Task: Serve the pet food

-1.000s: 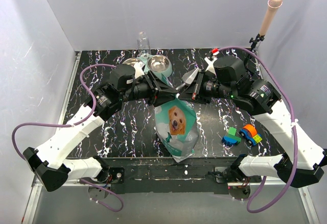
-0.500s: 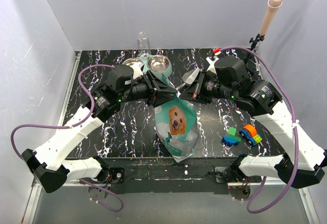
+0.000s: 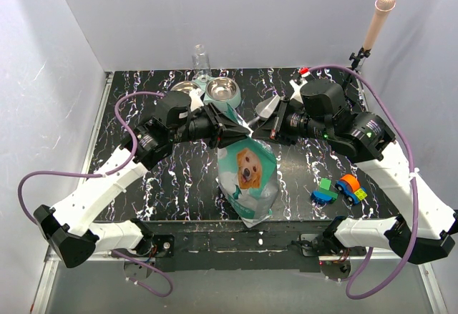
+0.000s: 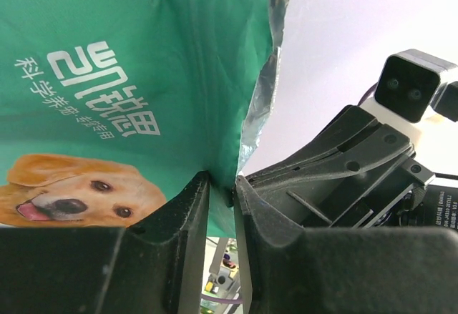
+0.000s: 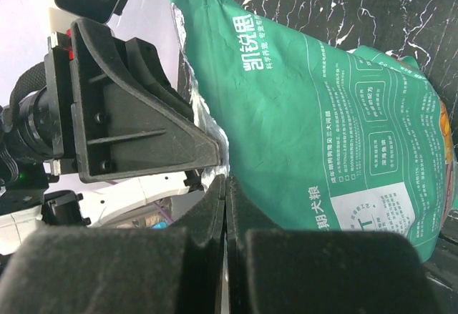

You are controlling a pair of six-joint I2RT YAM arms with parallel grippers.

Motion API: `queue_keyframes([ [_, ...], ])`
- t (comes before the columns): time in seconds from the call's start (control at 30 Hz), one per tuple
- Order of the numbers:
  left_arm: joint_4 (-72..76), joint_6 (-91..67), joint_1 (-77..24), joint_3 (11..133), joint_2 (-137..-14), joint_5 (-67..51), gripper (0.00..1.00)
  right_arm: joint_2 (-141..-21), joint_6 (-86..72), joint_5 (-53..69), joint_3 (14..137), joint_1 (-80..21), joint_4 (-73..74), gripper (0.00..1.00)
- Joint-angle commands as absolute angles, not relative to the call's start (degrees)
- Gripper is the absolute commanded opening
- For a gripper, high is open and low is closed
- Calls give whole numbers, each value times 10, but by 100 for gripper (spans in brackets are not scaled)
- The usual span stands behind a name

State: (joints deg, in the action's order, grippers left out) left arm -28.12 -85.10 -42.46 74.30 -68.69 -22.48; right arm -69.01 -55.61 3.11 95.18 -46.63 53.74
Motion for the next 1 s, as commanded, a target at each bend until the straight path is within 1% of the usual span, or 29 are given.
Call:
queue_keyframes([
  [0.0, -277, -855, -429, 731, -669, -229, 15, -692, -545, -32, 981, -463, 533, 1],
  [0.23, -271, -850, -431, 732, -662, -224, 9, -694, -498, -36, 987, -467, 545, 1],
  [0.27, -265, -851, -431, 729, -661, -223, 10, -693, -489, -30, 987, -468, 540, 1],
  [0.33, -255, -851, -431, 725, -660, -225, 14, -694, -462, 14, 988, -468, 524, 1],
  [0.4, -249, -851, -431, 724, -661, -226, 15, -697, -439, 48, 995, -468, 524, 1],
  [0.43, -246, -849, -431, 725, -661, -227, 14, -700, -432, 57, 1002, -468, 533, 4],
  [0.47, -245, -848, -431, 725, -662, -227, 12, -705, -427, 59, 1010, -468, 545, 11],
  [0.53, -241, -846, -432, 725, -662, -227, 11, -710, -418, 70, 1024, -469, 569, 30],
  [0.57, -239, -845, -431, 725, -662, -226, 10, -711, -418, 76, 1027, -468, 574, 32],
  [0.67, -229, -844, -432, 722, -659, -225, 9, -706, -423, 76, 1030, -468, 579, 31],
  [0.77, -219, -842, -432, 721, -661, -226, 8, -712, -418, 73, 1029, -468, 590, 26],
  [0.87, -216, -841, -431, 722, -658, -225, 8, -719, -411, 78, 1027, -468, 594, 18],
  [0.97, -216, -840, -431, 722, -656, -222, 8, -725, -409, 99, 1019, -468, 591, 17],
])
